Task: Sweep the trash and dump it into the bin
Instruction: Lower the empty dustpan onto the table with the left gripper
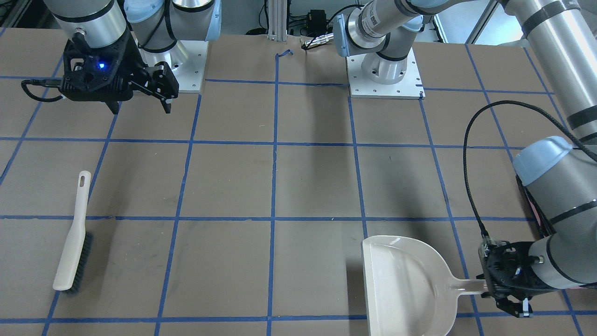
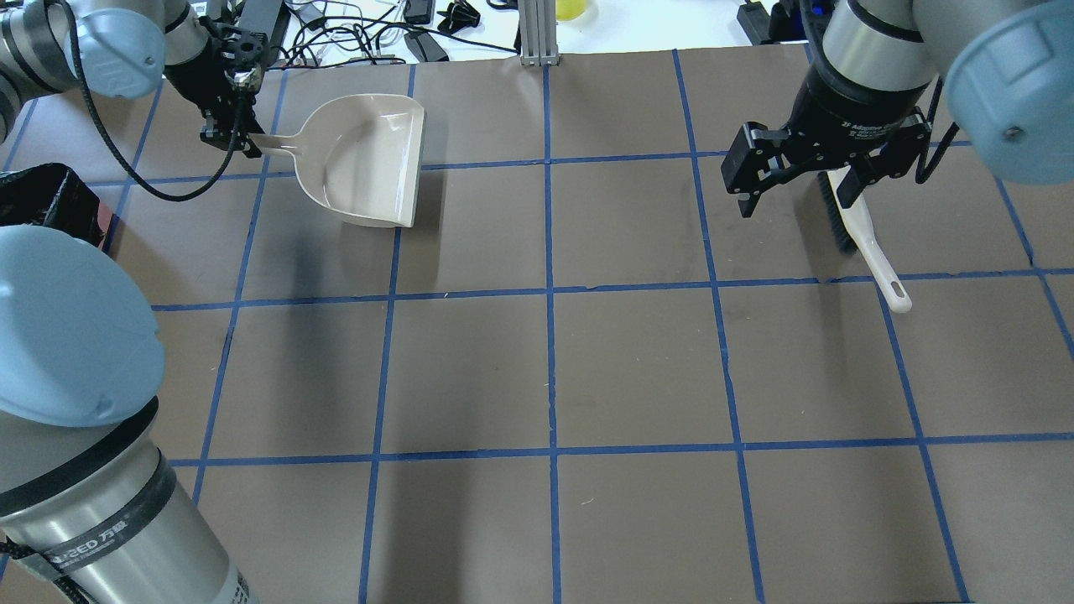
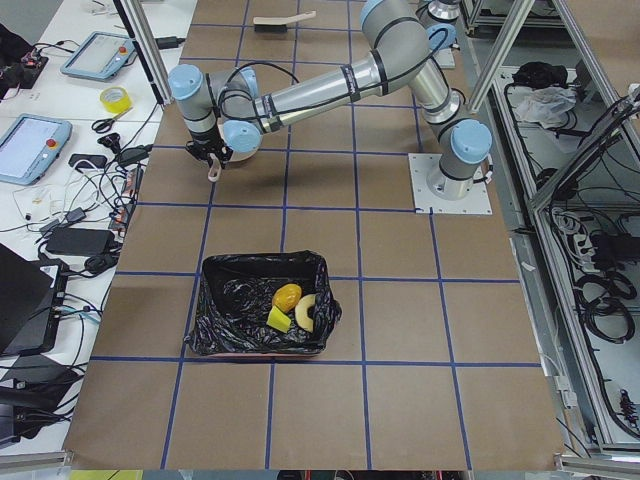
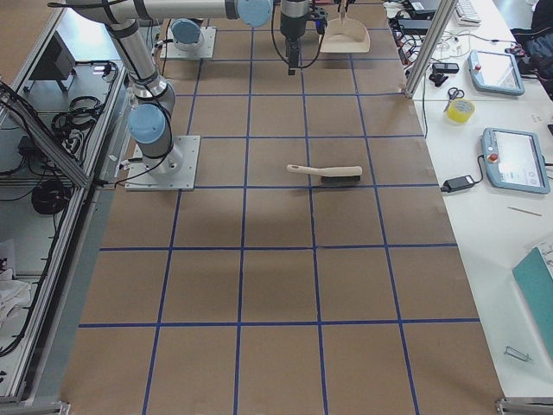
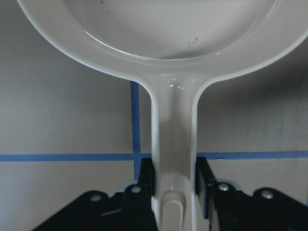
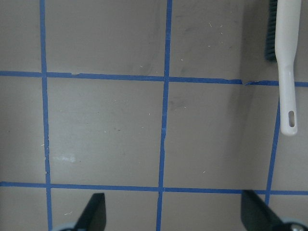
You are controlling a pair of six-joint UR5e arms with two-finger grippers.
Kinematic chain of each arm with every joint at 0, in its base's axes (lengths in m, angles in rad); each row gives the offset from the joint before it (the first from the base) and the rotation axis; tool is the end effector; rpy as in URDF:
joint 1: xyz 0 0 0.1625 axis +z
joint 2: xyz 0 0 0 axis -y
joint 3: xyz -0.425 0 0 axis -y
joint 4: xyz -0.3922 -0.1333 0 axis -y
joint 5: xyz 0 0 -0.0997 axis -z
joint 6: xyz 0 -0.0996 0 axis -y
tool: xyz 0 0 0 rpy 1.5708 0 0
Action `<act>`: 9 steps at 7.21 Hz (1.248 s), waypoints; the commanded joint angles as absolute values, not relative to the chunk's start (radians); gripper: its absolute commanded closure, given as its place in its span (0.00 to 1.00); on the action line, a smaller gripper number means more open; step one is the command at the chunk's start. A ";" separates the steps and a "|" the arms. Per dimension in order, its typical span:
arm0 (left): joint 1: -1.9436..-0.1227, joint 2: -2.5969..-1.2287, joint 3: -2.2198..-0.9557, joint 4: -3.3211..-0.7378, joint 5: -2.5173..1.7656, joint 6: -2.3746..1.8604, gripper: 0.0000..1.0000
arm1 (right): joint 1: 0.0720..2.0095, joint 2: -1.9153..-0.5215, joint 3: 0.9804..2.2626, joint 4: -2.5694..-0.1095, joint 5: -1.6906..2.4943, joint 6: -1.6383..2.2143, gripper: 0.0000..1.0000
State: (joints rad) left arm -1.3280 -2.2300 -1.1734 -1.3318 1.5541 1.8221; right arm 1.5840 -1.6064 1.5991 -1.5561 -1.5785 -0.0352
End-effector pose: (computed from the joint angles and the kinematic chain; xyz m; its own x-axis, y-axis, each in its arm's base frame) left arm 0.0461 -0.7474 0.2951 0.0085 0.9998 0.0179 0.9997 -0.0081 -0.0218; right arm 0.1388 -0.4742 0.4898 -0.9988 -0.0484 0.0074 -0.0484 0.9988 0.0077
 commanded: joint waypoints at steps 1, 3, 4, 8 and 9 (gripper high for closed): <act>-1.338 -2.230 -1.193 -1.333 1.559 1.818 1.00 | 1.585 -1.608 1.600 -1.546 -1.580 -0.031 0.00; -1.342 -2.233 -1.204 -1.330 1.557 1.801 1.00 | 1.585 -1.617 1.600 -1.548 -1.580 -0.031 0.00; -1.354 -2.233 -1.207 -1.331 1.559 1.793 1.00 | 1.585 -1.617 1.600 -1.542 -1.582 -0.031 0.00; -1.379 -2.218 -1.258 -1.316 1.571 1.790 1.00 | 1.585 -1.620 1.600 -1.548 -1.582 -0.031 0.00; -1.374 -2.221 -1.268 -1.315 1.571 1.793 1.00 | 1.585 -1.626 1.600 -1.549 -1.580 -0.023 0.00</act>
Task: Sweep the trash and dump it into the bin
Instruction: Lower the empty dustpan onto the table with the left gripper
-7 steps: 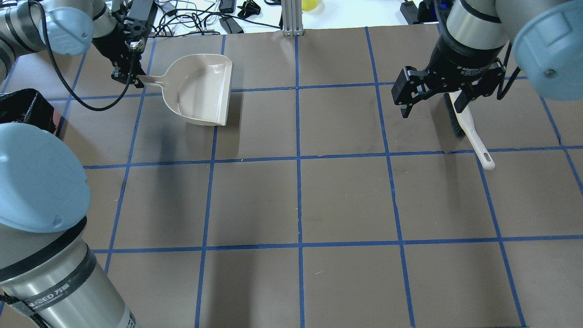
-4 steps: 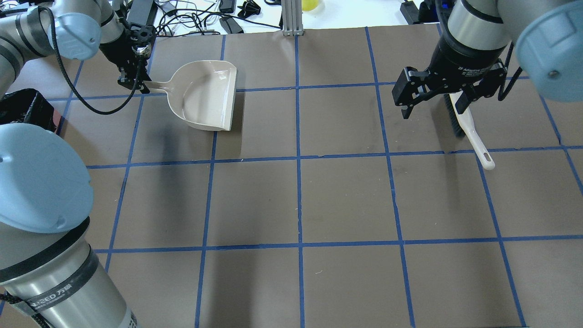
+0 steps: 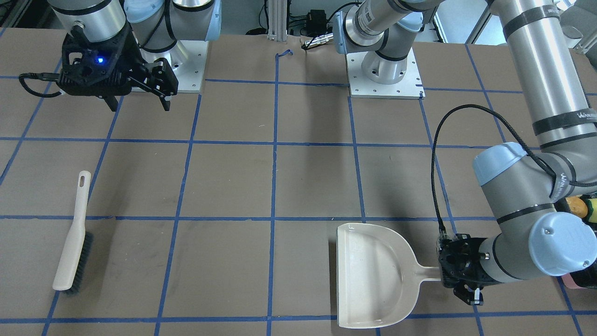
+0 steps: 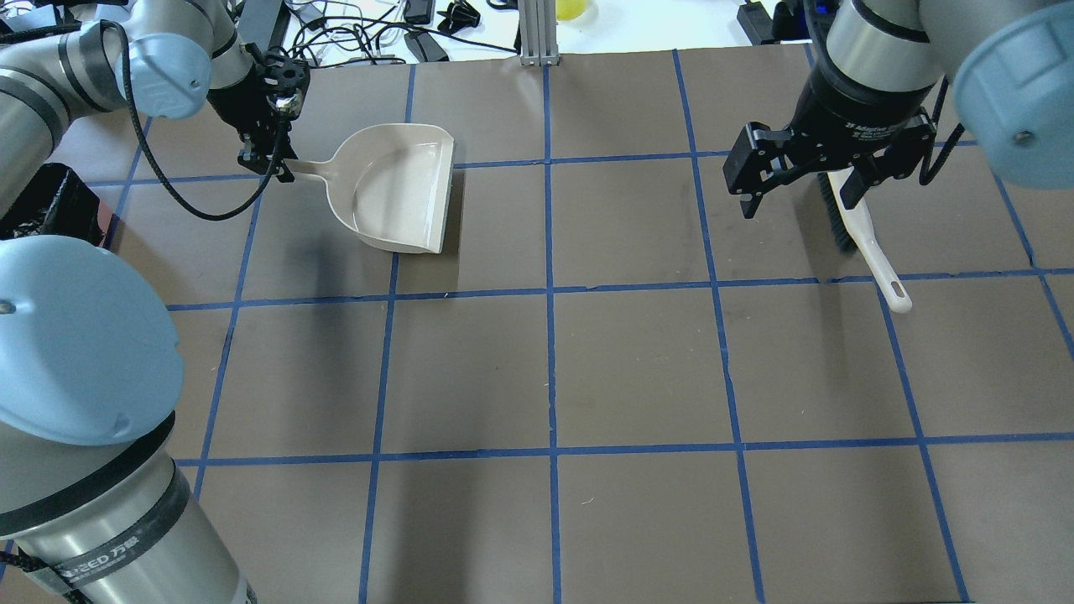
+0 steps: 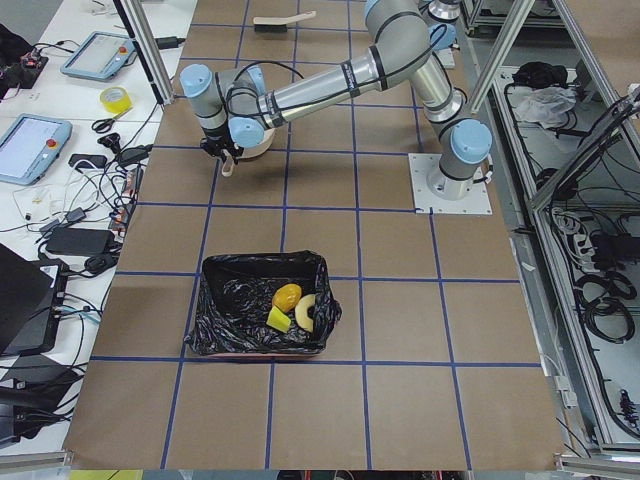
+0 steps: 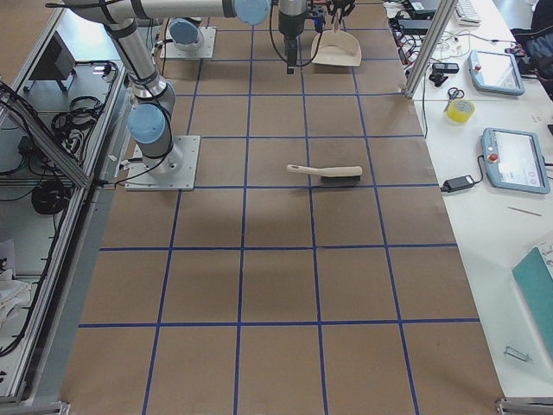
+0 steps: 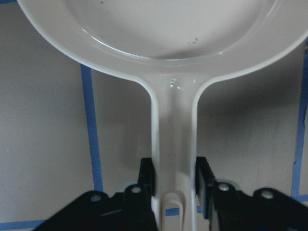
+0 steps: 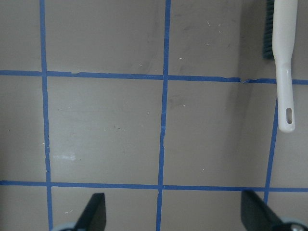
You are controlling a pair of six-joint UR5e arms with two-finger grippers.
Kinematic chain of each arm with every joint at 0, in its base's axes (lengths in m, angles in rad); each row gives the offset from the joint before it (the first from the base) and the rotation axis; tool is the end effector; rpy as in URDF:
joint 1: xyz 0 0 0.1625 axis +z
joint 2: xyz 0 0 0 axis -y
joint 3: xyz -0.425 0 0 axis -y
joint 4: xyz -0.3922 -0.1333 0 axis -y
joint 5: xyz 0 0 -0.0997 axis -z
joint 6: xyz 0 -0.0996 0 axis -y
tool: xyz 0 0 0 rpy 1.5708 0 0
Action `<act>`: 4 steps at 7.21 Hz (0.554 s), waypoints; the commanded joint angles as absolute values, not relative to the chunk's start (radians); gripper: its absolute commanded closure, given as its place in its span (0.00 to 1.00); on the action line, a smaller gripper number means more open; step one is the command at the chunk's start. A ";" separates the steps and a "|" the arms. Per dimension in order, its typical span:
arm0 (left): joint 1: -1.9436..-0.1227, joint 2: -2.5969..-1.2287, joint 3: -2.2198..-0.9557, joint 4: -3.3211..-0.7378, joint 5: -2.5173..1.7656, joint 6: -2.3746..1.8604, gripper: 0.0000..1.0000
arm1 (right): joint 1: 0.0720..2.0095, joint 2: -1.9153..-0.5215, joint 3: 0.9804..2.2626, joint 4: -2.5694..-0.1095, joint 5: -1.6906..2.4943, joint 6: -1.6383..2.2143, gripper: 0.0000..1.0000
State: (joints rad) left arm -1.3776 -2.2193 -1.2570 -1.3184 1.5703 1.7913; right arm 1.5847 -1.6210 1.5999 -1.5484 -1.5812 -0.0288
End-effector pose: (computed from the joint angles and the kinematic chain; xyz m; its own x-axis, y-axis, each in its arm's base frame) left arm 0.0070 -0.7305 0.2649 0.0279 0.9964 0.0801 0.9995 -0.0265 -0.0185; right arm 0.1388 -0.4685 0.4955 -0.9990 -0.0427 0.0104 -0.0427 0.9991 0.0016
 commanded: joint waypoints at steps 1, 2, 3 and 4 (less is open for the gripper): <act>-1.376 -2.215 -1.288 -1.287 1.571 1.786 1.00 | 1.586 -1.628 1.600 -1.548 -1.580 -0.020 0.00; -1.377 -2.211 -1.301 -1.269 1.571 1.786 1.00 | 1.586 -1.628 1.600 -1.549 -1.580 -0.020 0.00; -1.376 -2.210 -1.308 -1.266 1.571 1.784 0.99 | 1.585 -1.628 1.600 -1.549 -1.580 -0.020 0.00; -1.374 -2.212 -1.315 -1.249 1.571 1.781 0.65 | 1.586 -1.628 1.600 -1.551 -1.582 -0.020 0.00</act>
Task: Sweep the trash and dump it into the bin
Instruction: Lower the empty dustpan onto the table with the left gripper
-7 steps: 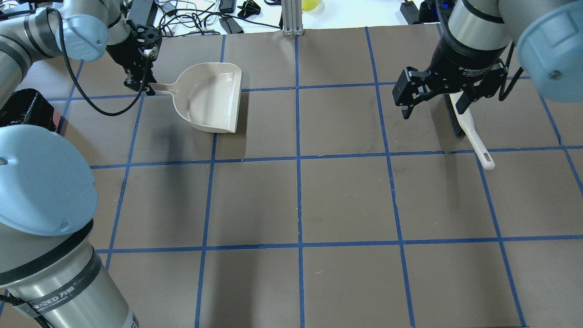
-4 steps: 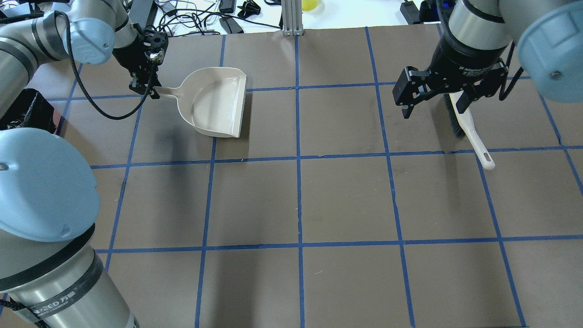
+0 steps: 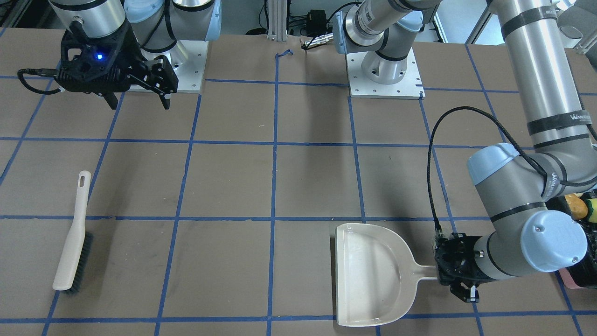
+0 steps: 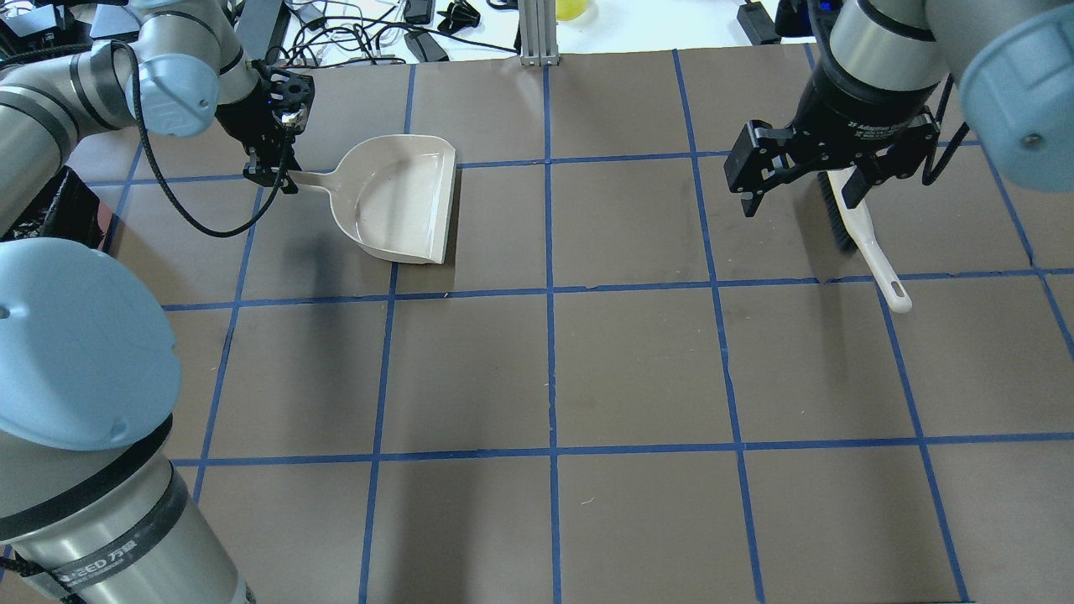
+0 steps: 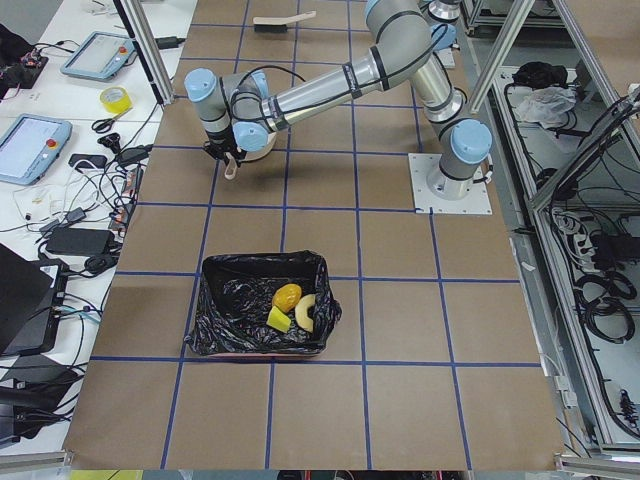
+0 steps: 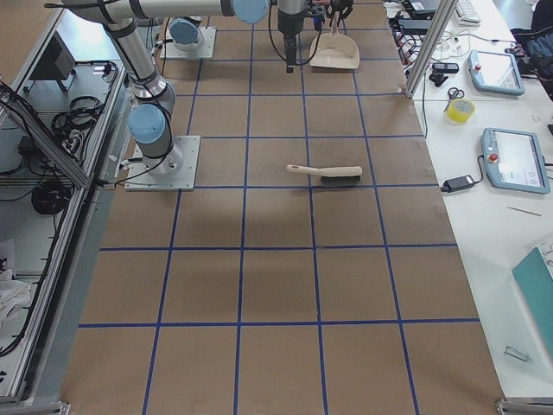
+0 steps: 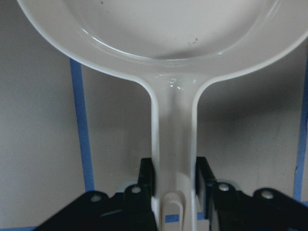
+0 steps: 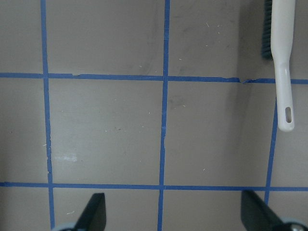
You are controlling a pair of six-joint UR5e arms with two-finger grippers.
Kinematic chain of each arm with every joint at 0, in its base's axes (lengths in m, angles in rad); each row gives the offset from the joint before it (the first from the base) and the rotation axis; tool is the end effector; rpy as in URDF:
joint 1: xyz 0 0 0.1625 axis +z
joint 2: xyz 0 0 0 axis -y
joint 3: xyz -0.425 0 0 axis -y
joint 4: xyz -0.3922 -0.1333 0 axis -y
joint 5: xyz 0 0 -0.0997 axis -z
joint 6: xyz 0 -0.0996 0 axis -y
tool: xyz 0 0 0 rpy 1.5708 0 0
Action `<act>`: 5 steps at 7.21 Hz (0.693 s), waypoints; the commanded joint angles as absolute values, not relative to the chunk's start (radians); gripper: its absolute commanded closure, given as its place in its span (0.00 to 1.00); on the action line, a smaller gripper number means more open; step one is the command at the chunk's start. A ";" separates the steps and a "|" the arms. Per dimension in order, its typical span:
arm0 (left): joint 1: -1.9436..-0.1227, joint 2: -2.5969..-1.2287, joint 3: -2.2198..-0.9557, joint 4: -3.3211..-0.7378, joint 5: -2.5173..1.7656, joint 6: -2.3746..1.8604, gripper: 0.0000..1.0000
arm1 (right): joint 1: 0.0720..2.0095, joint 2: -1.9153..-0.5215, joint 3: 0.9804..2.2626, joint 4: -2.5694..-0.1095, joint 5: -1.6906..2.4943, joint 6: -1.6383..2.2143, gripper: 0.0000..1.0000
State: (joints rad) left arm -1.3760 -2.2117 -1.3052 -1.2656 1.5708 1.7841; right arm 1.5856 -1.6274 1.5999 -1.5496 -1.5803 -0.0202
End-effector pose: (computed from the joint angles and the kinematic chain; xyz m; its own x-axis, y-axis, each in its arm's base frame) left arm 0.0069 -0.7238 0.2531 0.0190 0.9975 0.0685 0.9997 -0.0180 -0.0148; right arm 0.1393 -0.4663 0.4986 -0.9993 -0.0349 0.0096 -0.0350 0.9994 -0.0061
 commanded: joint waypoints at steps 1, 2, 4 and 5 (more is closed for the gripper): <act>-1.373 -2.215 -1.328 -1.224 1.571 1.779 0.52 | 1.586 -1.628 1.600 -1.554 -1.585 -0.020 0.00; -1.373 -2.209 -1.344 -1.206 1.572 1.779 0.51 | 1.586 -1.628 1.600 -1.554 -1.585 -0.020 0.00; -1.376 -2.180 -1.329 -1.218 1.571 1.778 0.51 | 1.586 -1.626 1.600 -1.555 -1.585 -0.020 0.00; -1.384 -2.142 -1.328 -1.261 1.565 1.755 0.51 | 1.586 -1.628 1.600 -1.555 -1.585 -0.020 0.00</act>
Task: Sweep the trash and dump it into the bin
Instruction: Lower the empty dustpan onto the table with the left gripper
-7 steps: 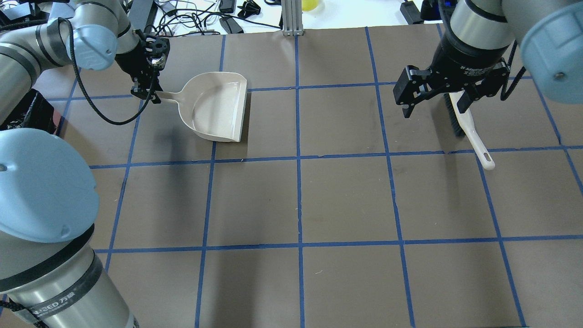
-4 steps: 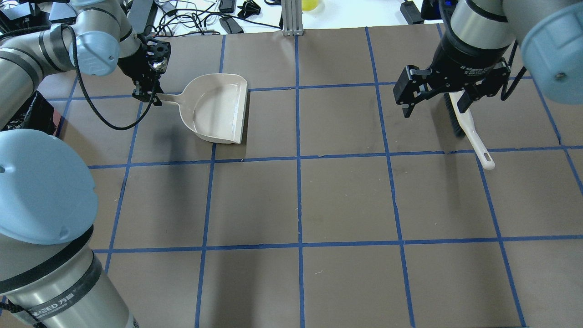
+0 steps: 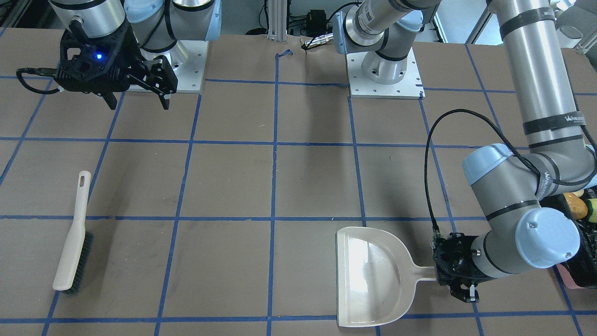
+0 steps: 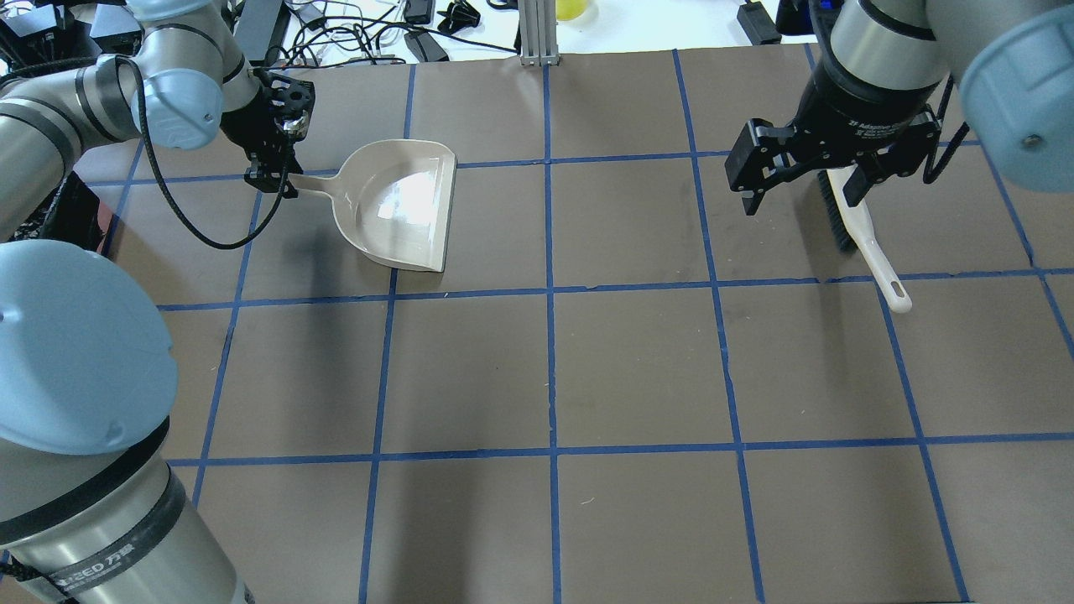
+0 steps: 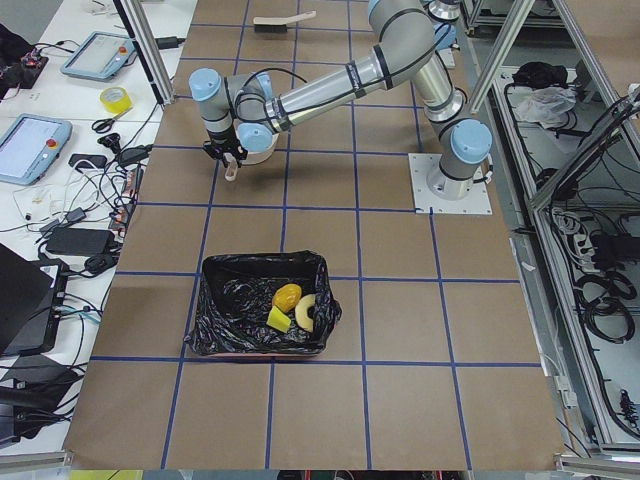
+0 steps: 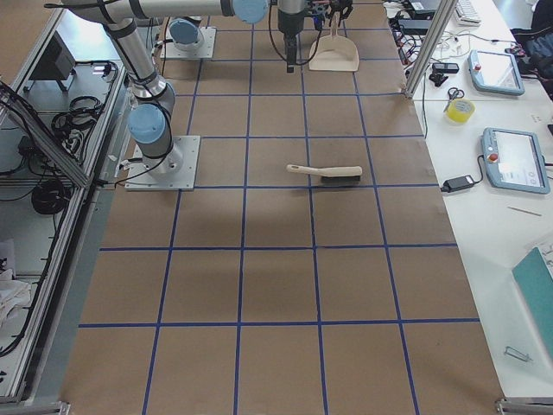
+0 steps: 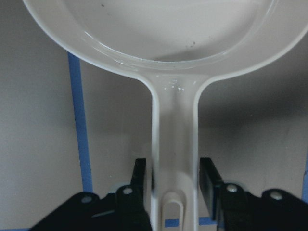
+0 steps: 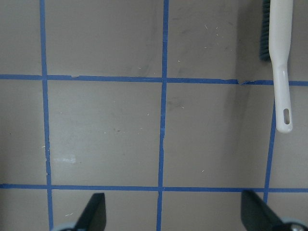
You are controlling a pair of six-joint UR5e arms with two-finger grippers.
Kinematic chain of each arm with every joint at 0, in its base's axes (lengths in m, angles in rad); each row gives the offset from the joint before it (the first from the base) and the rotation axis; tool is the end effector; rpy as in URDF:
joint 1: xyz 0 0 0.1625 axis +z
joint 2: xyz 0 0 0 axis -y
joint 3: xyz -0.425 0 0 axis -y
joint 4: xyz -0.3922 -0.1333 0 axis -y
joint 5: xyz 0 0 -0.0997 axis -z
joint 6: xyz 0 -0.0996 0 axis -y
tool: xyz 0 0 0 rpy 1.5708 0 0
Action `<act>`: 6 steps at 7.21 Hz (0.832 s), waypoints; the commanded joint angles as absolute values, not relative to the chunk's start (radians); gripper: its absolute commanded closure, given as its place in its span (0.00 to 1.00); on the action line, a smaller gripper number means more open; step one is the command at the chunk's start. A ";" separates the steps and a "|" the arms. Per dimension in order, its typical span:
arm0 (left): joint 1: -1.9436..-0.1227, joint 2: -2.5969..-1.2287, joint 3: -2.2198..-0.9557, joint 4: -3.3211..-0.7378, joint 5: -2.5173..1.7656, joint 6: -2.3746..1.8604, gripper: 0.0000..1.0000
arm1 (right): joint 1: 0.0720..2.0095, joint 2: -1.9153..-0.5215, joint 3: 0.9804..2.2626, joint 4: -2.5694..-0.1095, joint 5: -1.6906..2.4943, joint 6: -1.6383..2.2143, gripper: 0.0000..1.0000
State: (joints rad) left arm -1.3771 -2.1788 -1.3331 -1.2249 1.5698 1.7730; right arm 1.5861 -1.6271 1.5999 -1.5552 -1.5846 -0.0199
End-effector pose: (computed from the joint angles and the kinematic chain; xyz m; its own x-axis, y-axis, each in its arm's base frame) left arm 0.0049 -0.7181 0.2674 0.0086 0.9997 0.0237 0.9999 -0.0084 -0.0059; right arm 0.1391 -0.4669 0.4991 -0.9993 -0.0350 0.0140 -0.0352 0.9993 -0.0113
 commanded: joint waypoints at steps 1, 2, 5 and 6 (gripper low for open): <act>-1.388 -2.103 -1.328 -1.311 1.556 1.694 0.51 | 1.586 -1.628 1.600 -1.557 -1.585 -0.020 0.00; -1.393 -2.071 -1.328 -1.343 1.557 1.610 0.51 | 1.586 -1.628 1.600 -1.557 -1.585 -0.020 0.00; -1.460 -1.968 -1.341 -1.452 1.557 1.350 0.49 | 1.586 -1.628 1.600 -1.554 -1.594 -0.025 0.00; -1.486 -1.947 -1.344 -1.460 1.559 1.233 0.45 | 1.585 -1.628 1.600 -1.554 -1.594 -0.025 0.00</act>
State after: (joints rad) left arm -1.4555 -1.9805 -1.3378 -1.4336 1.5577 1.3750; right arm 1.5860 -1.6276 1.5999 -1.5542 -1.5925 -0.0239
